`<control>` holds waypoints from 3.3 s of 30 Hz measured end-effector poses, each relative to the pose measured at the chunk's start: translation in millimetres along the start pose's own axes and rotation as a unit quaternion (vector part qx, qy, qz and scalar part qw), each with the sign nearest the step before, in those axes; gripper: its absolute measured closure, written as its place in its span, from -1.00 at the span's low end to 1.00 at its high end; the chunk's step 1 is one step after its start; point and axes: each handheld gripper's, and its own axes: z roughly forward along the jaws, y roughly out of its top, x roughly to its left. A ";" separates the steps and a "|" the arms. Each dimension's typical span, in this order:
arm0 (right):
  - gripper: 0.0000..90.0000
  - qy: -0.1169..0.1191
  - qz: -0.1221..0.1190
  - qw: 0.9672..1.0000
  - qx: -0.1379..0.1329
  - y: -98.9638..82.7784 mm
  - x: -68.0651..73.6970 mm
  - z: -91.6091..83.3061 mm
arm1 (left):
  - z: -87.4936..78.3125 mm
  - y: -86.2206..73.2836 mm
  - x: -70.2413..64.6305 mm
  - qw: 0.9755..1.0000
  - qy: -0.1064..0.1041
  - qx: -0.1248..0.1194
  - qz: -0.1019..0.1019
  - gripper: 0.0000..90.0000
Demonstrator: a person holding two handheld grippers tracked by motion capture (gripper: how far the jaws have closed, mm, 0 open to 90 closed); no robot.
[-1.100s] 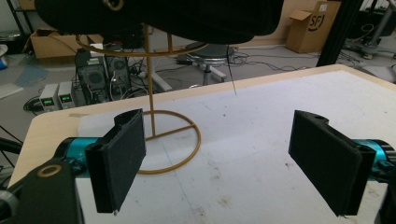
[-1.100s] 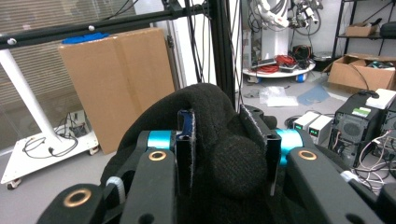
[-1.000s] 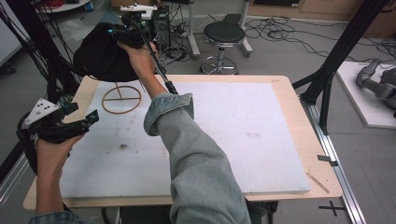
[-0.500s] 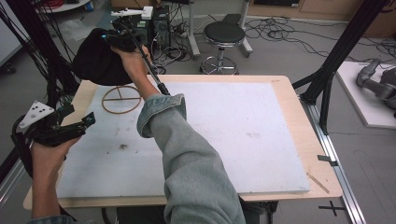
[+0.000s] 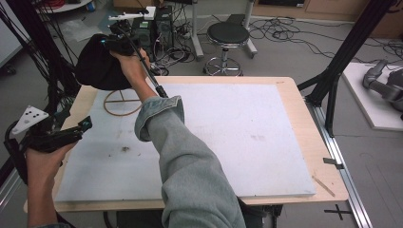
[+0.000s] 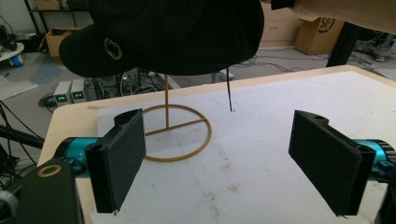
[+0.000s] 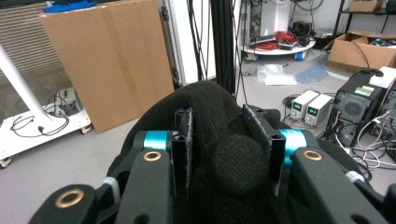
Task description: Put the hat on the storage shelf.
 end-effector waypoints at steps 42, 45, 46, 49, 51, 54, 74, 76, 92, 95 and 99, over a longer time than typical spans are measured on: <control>-0.22 -0.050 -0.002 0.999 0.005 -9.5 -49.9 -81.5 | 12.7 0.3 -6.3 1.000 -0.006 0.011 0.007 -0.57; -0.27 -0.066 0.009 0.998 0.001 -17.0 -70.9 -112.6 | 14.6 0.3 -7.4 1.000 -0.005 0.013 0.009 -0.57; -0.27 -0.066 0.009 0.998 0.001 -17.0 -70.9 -112.6 | 15.3 0.3 -7.6 1.000 -0.005 0.014 0.010 -0.57; -0.31 -0.087 0.017 0.996 0.000 -25.5 -92.4 -144.5 | 17.4 0.4 -8.7 1.000 -0.006 0.016 0.012 -0.57; -0.33 -0.093 0.018 0.995 0.000 -27.3 -97.8 -151.9 | 18.7 0.7 -9.2 1.000 -0.006 0.017 0.014 -0.57; -0.39 -0.117 0.025 0.993 -0.004 -33.2 -116.6 -182.0 | 22.1 0.5 -10.5 1.000 -0.007 0.019 0.015 -0.57; -0.63 -0.175 0.028 0.984 0.013 -82.0 -160.2 -319.3 | 42.9 0.3 -22.6 0.999 -0.021 0.025 0.023 -0.57; -0.71 -0.178 0.031 0.984 0.016 -90.6 -160.6 -331.2 | 45.4 -0.6 -23.6 0.999 -0.022 0.027 0.023 -0.57; -0.74 -0.183 0.032 0.983 0.004 -164.6 -132.6 -402.5 | 54.2 -5.5 -29.9 0.999 -0.015 0.032 0.024 -0.60; -0.74 -0.185 0.031 0.982 -0.003 -173.4 -127.1 -409.2 | 56.5 -6.5 -31.9 0.999 -0.018 0.034 0.026 -0.60; -0.74 -0.190 0.033 0.981 -0.008 -190.7 -120.3 -419.0 | 59.6 -8.7 -34.4 0.999 -0.018 0.038 0.027 -0.60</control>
